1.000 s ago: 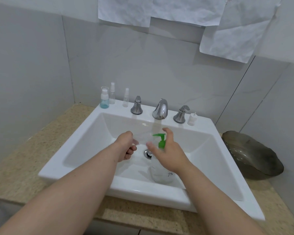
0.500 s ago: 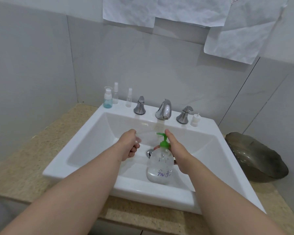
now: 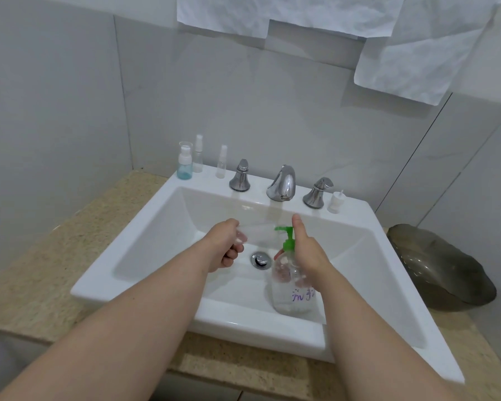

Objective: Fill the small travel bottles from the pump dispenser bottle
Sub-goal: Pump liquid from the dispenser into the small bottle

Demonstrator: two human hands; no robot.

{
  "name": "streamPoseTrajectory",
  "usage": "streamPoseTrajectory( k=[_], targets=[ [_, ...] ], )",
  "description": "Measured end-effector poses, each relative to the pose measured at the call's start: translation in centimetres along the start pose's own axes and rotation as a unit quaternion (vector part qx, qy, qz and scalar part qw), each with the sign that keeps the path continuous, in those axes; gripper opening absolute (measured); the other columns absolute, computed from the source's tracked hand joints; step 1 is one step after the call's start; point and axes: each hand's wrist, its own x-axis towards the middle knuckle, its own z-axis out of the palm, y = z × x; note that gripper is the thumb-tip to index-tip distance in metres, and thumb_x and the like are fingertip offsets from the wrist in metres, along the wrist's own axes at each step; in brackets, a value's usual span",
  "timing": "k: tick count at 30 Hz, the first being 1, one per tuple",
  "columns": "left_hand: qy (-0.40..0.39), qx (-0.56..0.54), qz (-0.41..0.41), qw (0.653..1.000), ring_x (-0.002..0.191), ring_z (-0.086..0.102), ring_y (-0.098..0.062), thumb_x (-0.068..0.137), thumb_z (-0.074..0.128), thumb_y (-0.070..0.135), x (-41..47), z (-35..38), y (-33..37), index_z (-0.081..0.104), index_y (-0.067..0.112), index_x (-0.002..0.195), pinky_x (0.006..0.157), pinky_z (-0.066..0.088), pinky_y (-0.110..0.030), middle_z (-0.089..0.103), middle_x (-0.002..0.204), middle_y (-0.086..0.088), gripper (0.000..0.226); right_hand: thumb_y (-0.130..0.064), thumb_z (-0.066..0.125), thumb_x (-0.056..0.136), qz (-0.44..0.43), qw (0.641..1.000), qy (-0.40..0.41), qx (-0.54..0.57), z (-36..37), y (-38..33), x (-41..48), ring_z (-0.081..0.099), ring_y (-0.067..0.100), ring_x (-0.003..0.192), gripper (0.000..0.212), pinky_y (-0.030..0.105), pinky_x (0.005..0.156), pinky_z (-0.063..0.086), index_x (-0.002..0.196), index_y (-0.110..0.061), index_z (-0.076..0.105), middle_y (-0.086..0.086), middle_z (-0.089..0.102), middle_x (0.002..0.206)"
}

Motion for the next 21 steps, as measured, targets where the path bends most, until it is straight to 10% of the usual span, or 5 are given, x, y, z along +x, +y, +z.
streamPoseTrajectory(
  k=[16, 21],
  targets=[
    [0.039, 0.015, -0.012, 0.999, 0.05, 0.024, -0.016, 0.103, 0.032, 0.026, -0.2, 0.1, -0.1, 0.053, 0.011, 0.088, 0.05, 0.019, -0.023, 0.043, 0.063, -0.005, 0.029, -0.05, 0.022, 0.102, -0.024, 0.993, -0.028, -0.115, 0.3, -1.1, 0.2, 0.059, 0.017, 0.049, 0.059, 0.023, 0.051, 0.042, 0.106, -0.009, 0.063, -0.003, 0.075, 0.067],
    [0.031, 0.031, -0.028, 0.999, 0.05, 0.023, -0.016, 0.103, 0.03, 0.026, -0.2, 0.1, -0.1, 0.055, 0.011, 0.089, 0.049, 0.019, -0.022, 0.043, 0.064, -0.004, 0.031, -0.042, 0.025, 0.1, -0.029, 0.995, -0.012, -0.099, 0.4, -1.1, 0.2, 0.058, 0.024, 0.075, 0.048, 0.03, 0.063, 0.043, 0.094, -0.008, 0.058, -0.009, 0.07, 0.057]
  ],
)
